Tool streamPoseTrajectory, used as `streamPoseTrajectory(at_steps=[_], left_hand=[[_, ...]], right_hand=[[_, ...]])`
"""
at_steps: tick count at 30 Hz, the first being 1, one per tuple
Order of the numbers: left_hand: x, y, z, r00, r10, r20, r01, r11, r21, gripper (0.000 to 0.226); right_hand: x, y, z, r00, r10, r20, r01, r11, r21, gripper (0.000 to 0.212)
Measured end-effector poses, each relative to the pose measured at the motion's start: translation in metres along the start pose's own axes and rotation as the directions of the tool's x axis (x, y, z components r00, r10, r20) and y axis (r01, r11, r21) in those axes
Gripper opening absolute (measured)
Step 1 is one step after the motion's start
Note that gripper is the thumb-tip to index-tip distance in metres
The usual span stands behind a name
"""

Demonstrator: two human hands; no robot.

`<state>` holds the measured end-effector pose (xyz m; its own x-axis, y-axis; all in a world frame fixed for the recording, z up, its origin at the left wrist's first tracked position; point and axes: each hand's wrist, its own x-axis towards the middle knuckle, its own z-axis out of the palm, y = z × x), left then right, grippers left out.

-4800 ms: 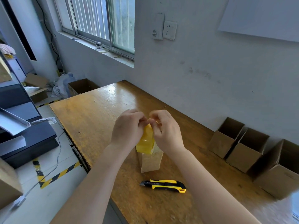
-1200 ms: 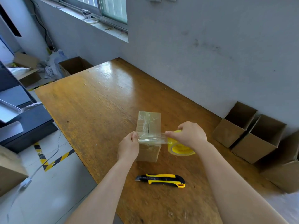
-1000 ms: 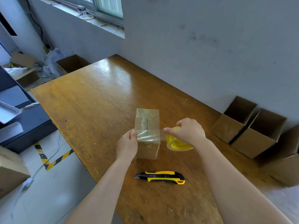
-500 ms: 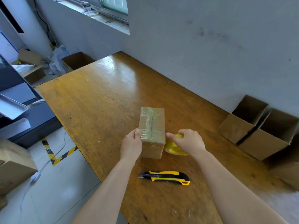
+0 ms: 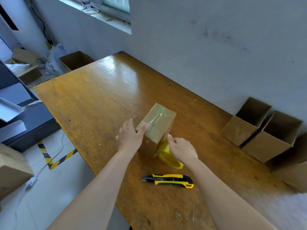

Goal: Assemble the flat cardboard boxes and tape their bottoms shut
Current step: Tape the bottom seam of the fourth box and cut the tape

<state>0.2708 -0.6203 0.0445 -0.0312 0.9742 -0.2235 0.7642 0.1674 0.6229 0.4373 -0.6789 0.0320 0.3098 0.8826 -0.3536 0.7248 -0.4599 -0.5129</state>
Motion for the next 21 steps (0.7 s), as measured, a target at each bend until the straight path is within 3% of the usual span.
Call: streamPoseTrajectory(at_steps=[2,4,9,12,17,21], left_hand=[[-0.004,0.005,-0.001,0.981,0.095,-0.171,-0.06,0.978,0.201,0.066],[-0.007,0.006,0.003,0.981,0.148,-0.122,-0.11,0.954,0.278,0.064],[0.004,0.001,0.003,0.99,0.127,0.057,-0.137,0.964,0.226,0.068],[0.016,0.0,-0.003,0.984,0.129,0.119,-0.152,0.965,0.212,0.067],[0.021,-0.002,-0.006,0.976,0.158,0.154,-0.186,0.963,0.193,0.066],[0.024,-0.002,-0.009,0.97,0.18,0.164,-0.208,0.963,0.169,0.066]], right_hand=[[-0.002,-0.003,0.004,0.999,-0.017,0.037,0.012,0.989,0.146,0.044],[-0.002,-0.003,0.007,0.994,-0.048,0.094,0.03,0.983,0.183,0.033],[-0.005,-0.003,0.012,0.98,-0.108,0.166,0.064,0.966,0.251,0.015],[-0.004,-0.008,0.018,0.976,-0.125,0.176,0.078,0.964,0.253,0.027],[0.014,-0.02,0.037,0.986,0.015,0.168,-0.029,0.996,0.082,0.044],[0.019,-0.027,0.044,0.985,0.129,0.112,-0.141,0.984,0.11,0.049]])
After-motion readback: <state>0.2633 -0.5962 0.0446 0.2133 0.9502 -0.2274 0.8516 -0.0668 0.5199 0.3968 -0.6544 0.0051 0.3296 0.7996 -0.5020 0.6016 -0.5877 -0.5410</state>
